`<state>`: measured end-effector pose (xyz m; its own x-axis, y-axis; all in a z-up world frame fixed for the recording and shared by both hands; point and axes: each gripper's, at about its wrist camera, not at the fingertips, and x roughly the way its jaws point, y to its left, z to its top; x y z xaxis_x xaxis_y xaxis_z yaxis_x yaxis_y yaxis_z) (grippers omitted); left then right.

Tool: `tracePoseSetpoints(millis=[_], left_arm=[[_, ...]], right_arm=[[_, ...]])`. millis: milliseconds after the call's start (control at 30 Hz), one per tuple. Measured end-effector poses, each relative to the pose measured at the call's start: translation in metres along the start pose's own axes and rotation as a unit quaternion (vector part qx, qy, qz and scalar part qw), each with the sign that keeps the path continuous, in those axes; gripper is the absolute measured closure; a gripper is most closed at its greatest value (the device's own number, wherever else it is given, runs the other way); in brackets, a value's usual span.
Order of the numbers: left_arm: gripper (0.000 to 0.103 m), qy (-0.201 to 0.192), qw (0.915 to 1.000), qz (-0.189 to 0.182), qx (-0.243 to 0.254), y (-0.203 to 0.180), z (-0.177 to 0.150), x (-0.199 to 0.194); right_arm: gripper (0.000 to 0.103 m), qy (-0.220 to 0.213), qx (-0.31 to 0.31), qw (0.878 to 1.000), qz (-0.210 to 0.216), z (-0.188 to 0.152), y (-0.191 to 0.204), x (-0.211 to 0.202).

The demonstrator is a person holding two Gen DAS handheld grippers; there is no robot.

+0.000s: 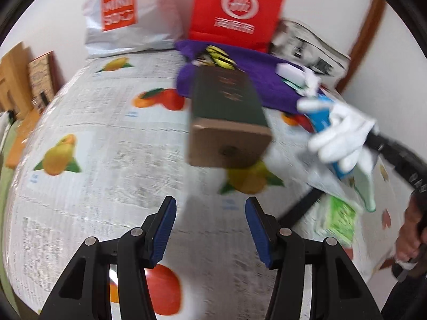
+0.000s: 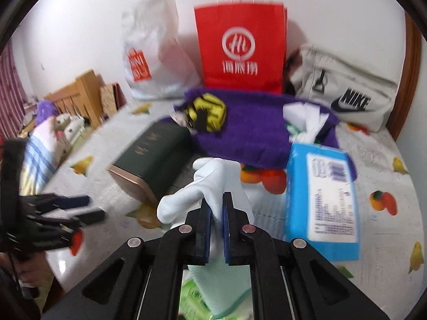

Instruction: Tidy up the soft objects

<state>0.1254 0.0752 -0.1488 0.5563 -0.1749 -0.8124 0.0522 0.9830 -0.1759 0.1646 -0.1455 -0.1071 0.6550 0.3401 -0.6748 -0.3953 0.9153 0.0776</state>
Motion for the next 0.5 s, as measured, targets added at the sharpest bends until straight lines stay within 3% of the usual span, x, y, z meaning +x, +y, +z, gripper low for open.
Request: tracePoseSetpoints(millis=[167, 367, 433, 500], left_arm=[[0.051, 0.012, 0.9988, -0.028, 0.038, -0.029, -0.010, 0.008], [0.051, 0.038, 0.9941, -0.045, 0.091, -0.062, -0.023, 0.026], [0.045, 0.031, 0.9922, -0.039, 0.114, -0.071, -0.023, 0.029], [0.044, 0.031, 0.9894, -0.038, 0.136, -0.079, -0.023, 0.032]], right_arm=[[0.096, -0.033, -0.007, 0.999, -0.009, -0.015, -0.005, -0.051], [0.096, -0.040, 0.004, 0.999, -0.034, -0.055, -0.026, -0.093], [0.096, -0.037, 0.006, 0.998, -0.043, -0.068, -0.034, -0.099], [0.095, -0.025, 0.012, 0.998, -0.055, -0.080, -0.044, -0.098]])
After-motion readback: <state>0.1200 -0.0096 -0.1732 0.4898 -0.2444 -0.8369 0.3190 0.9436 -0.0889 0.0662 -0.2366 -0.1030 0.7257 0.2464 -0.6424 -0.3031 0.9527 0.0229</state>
